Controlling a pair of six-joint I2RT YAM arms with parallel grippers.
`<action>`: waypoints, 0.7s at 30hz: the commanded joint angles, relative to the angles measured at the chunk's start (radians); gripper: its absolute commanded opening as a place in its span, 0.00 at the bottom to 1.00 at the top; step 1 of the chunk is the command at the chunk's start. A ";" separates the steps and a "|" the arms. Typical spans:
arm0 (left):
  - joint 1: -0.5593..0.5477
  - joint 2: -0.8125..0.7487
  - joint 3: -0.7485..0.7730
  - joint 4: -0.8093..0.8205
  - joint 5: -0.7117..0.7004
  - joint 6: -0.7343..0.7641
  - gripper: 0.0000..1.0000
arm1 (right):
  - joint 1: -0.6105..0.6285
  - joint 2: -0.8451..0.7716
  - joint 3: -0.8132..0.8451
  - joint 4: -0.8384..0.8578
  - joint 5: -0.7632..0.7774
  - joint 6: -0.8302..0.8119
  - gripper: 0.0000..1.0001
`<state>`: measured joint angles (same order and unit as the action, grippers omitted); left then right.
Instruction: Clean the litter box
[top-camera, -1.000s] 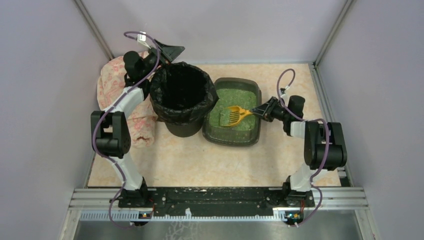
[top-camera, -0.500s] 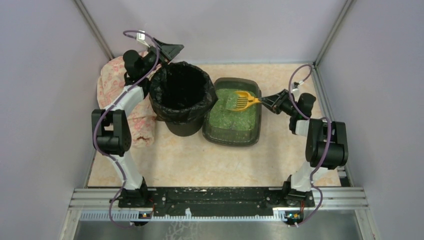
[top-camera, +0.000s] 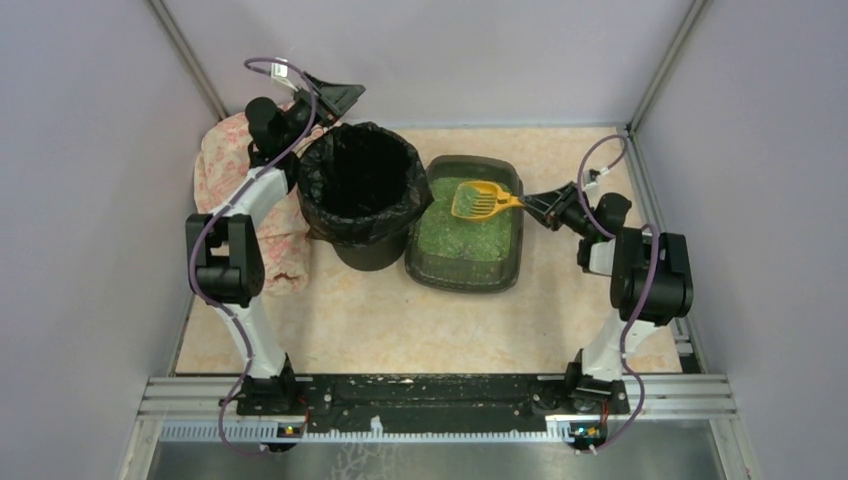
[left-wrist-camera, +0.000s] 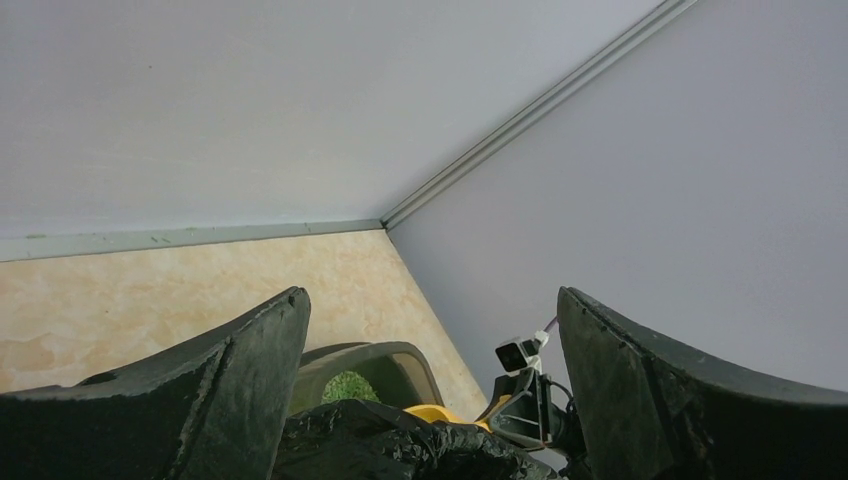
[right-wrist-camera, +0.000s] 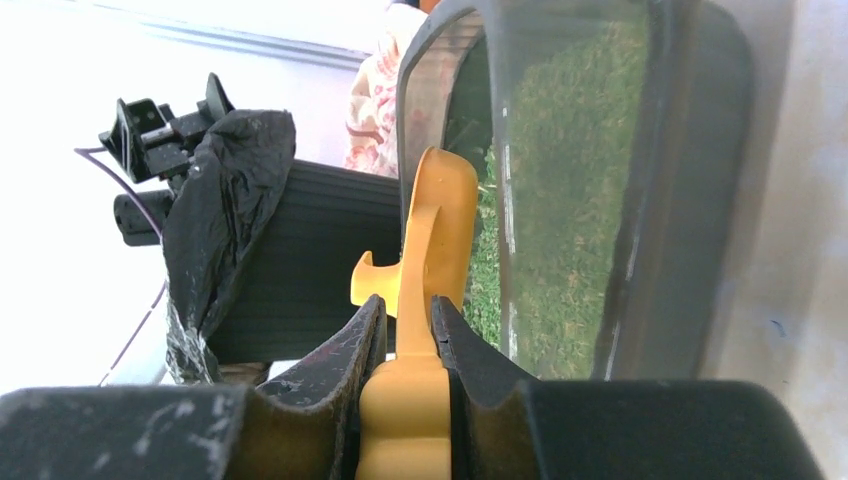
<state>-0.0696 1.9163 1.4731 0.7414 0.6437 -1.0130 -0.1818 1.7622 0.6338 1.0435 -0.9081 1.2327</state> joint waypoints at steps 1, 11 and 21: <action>-0.006 0.033 0.035 0.040 0.005 -0.007 0.99 | 0.015 -0.031 0.063 -0.072 -0.011 -0.100 0.00; -0.004 0.050 0.056 0.038 0.003 -0.008 0.99 | 0.020 0.045 0.095 0.164 -0.018 0.081 0.00; 0.016 0.055 0.049 0.051 0.009 -0.025 0.99 | 0.034 0.015 0.087 0.061 -0.020 0.001 0.00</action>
<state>-0.0582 1.9503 1.5097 0.7422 0.6437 -1.0248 -0.1413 1.7966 0.7074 1.0306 -0.9207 1.2320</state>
